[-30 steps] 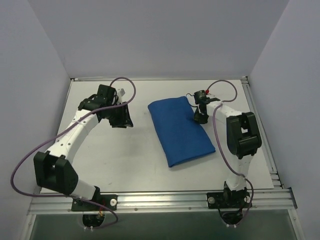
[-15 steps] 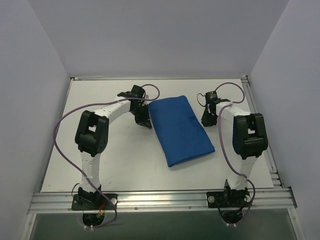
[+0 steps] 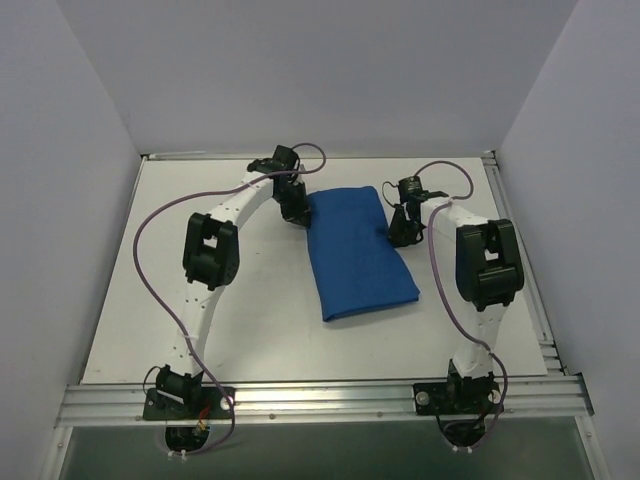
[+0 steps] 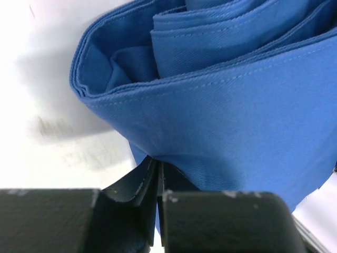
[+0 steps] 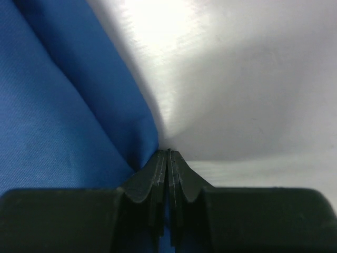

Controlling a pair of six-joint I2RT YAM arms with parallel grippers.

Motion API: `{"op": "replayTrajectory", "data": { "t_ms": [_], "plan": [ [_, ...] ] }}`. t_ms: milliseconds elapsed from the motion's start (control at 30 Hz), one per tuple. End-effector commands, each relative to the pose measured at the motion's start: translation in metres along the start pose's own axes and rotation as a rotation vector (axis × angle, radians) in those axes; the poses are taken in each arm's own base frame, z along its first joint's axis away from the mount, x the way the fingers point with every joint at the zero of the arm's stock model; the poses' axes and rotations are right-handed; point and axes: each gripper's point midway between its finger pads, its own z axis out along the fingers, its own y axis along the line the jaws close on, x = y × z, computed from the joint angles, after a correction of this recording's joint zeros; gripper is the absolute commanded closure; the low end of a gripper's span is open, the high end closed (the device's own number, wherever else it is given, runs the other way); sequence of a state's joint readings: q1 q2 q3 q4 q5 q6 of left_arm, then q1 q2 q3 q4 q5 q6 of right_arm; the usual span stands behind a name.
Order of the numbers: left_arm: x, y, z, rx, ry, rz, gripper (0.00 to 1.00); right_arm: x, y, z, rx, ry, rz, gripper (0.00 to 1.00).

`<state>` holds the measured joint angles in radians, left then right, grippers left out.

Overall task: Open and lay out the surgical kit
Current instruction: Open the surgical kit at the center of the board.

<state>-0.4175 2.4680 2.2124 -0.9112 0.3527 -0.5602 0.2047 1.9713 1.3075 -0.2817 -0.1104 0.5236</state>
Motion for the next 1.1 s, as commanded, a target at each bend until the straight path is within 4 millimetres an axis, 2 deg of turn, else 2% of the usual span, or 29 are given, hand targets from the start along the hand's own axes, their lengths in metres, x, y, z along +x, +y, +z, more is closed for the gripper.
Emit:
{"op": "replayTrajectory", "data": {
  "t_ms": [0,133,167,200,267,300,333,400,433,467,500,533,567,633,667,700,733,767,800,833,867,900,967,1033,1067],
  "plan": [
    [-0.018,-0.013,-0.002,0.045,-0.025,0.019,0.9,0.01,0.05,0.005,-0.127,0.057,-0.007,0.96],
    [-0.036,-0.003,-0.001,0.058,-0.048,-0.019,0.9,0.002,0.062,0.015,-0.126,0.064,-0.026,0.96],
    [-0.04,0.005,0.001,0.052,-0.049,-0.028,0.9,-0.008,0.067,0.014,-0.135,0.047,-0.03,0.96],
    [-0.048,0.004,-0.004,0.059,-0.068,-0.023,0.89,-0.01,0.069,0.014,-0.136,0.046,-0.035,0.96],
    [-0.058,0.018,-0.016,0.031,-0.09,-0.04,0.87,-0.012,0.068,0.016,-0.12,0.051,-0.038,0.96],
    [-0.062,0.022,-0.022,0.019,-0.104,-0.043,0.82,-0.017,0.069,0.012,-0.113,0.039,-0.043,0.95],
    [-0.067,0.034,-0.029,-0.033,-0.131,-0.049,0.65,-0.019,0.065,0.005,-0.102,0.032,-0.052,0.9],
    [-0.074,0.044,-0.062,-0.104,-0.189,-0.026,0.5,-0.019,0.052,-0.004,-0.06,0.018,-0.057,0.78],
    [-0.07,0.061,-0.065,-0.171,-0.193,-0.011,0.4,-0.028,0.044,-0.017,-0.06,-0.009,-0.05,0.64],
    [-0.075,0.055,-0.091,-0.174,-0.244,0.01,0.36,-0.028,0.039,-0.023,-0.067,-0.008,-0.045,0.58],
    [-0.075,0.061,-0.102,-0.191,-0.26,0.015,0.33,-0.027,0.03,-0.035,-0.07,-0.014,-0.036,0.48],
    [-0.066,0.071,-0.103,-0.222,-0.238,0.021,0.29,-0.031,0.016,-0.041,-0.064,-0.019,-0.012,0.44],
    [-0.064,0.068,-0.124,-0.236,-0.268,0.03,0.29,-0.029,0.008,-0.046,-0.067,-0.015,-0.014,0.41],
    [-0.057,0.07,-0.138,-0.247,-0.276,0.047,0.28,-0.016,0.003,-0.063,-0.147,0.019,-0.007,0.36],
    [-0.045,0.067,-0.147,-0.238,-0.267,0.053,0.28,-0.011,0.0,-0.068,-0.182,0.037,-0.016,0.35],
    [-0.038,0.065,-0.152,-0.23,-0.264,0.062,0.28,-0.003,0.003,-0.074,-0.221,0.057,-0.023,0.35],
    [-0.03,0.061,-0.155,-0.221,-0.256,0.077,0.28,0.015,0.009,-0.084,-0.285,0.095,-0.03,0.34],
    [-0.017,0.057,-0.165,-0.213,-0.254,0.086,0.28,0.024,0.014,-0.089,-0.319,0.114,-0.026,0.34],
    [-0.01,0.054,-0.169,-0.197,-0.255,0.098,0.28,0.029,0.019,-0.093,-0.356,0.112,-0.018,0.34],
    [-0.004,0.049,-0.172,-0.18,-0.254,0.113,0.28,0.035,0.026,-0.107,-0.408,0.102,-0.014,0.34],
    [0.002,0.037,-0.185,-0.143,-0.284,0.135,0.27,0.052,0.022,-0.104,-0.412,0.134,0.003,0.34],
    [0.016,0.036,-0.18,-0.115,-0.246,0.136,0.27,0.055,0.026,-0.107,-0.432,0.127,0.011,0.34],
    [0.03,0.021,-0.191,-0.058,-0.255,0.156,0.27,0.071,0.024,-0.109,-0.452,0.146,0.014,0.34],
    [0.048,0.015,-0.188,-0.017,-0.221,0.168,0.27,0.078,0.027,-0.11,-0.472,0.152,-0.003,0.34],
    [0.052,0.008,-0.195,0.004,-0.243,0.188,0.27,0.08,0.025,-0.108,-0.459,0.154,-0.009,0.35]
  ]
}}
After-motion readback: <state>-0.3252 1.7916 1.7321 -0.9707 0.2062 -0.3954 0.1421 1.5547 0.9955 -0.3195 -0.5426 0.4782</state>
